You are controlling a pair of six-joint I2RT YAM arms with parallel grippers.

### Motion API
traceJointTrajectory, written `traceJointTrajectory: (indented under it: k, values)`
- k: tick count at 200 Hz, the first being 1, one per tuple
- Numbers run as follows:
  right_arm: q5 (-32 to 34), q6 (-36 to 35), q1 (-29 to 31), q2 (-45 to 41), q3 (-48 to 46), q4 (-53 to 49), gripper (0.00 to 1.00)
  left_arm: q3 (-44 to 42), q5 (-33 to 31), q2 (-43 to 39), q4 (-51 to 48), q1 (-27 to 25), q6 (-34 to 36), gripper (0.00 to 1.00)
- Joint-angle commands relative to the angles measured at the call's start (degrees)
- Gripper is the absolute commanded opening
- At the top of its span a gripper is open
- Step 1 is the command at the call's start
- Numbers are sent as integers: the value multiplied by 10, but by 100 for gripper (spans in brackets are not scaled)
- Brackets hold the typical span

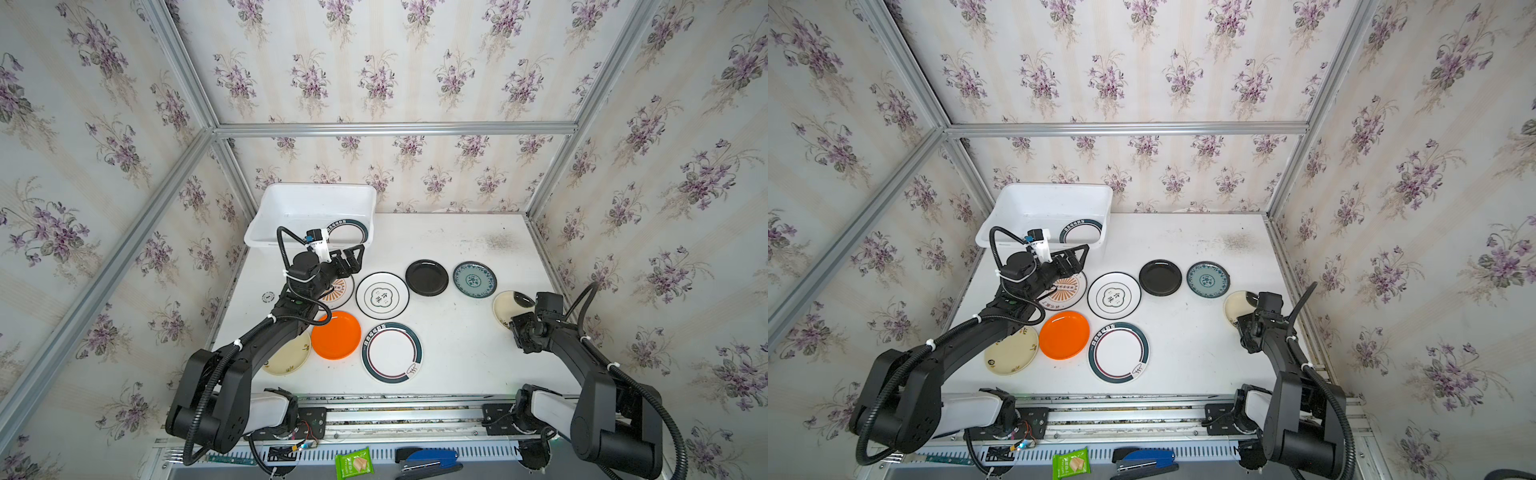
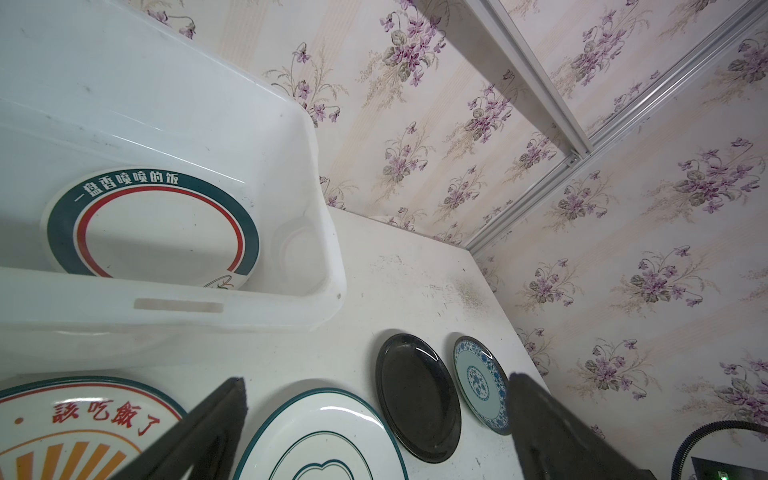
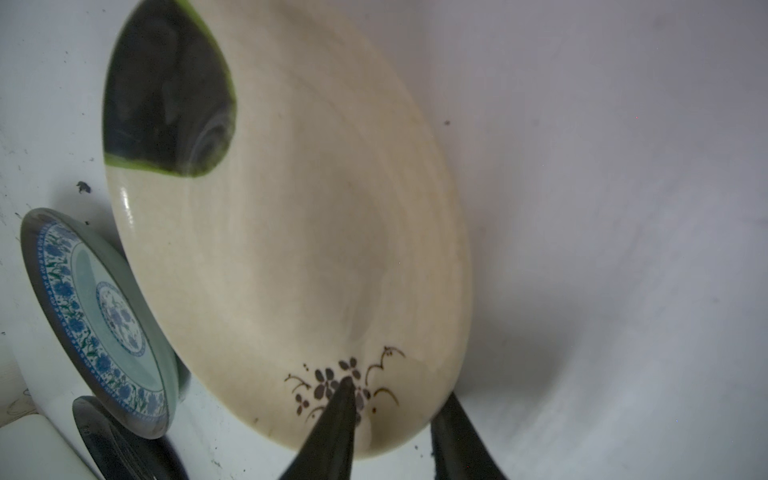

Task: Place the plates into the plastic bin on the countertop
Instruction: 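Lower the right gripper onto the cream plate's rim and close on it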

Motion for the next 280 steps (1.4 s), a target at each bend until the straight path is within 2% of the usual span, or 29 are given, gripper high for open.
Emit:
traceJointTrajectory:
  k: [1,52,80,106,135,244,280]
  values:
    - [0,26,-2,10,-8,6,30,5,8,-1,18,0,-3,99]
    - [-35,38,-4,25,-4,3,24,10,15,4,10,0,-13,99]
    - [-26,16,-4,9,14,-23,22,11,25,4,11,-1,-15,99]
    - [-9,-9,-4,0,43,-72,14,13,26,11,10,-1,-19,99]
    - [-12,4,-4,-18,32,-53,12,14,29,12,11,-2,-23,99]
    - [-5,-30,-4,-63,39,-77,0,17,37,19,14,-10,-33,99]
    - [-20,-34,-4,-70,33,-61,0,16,35,16,13,-13,-34,99]
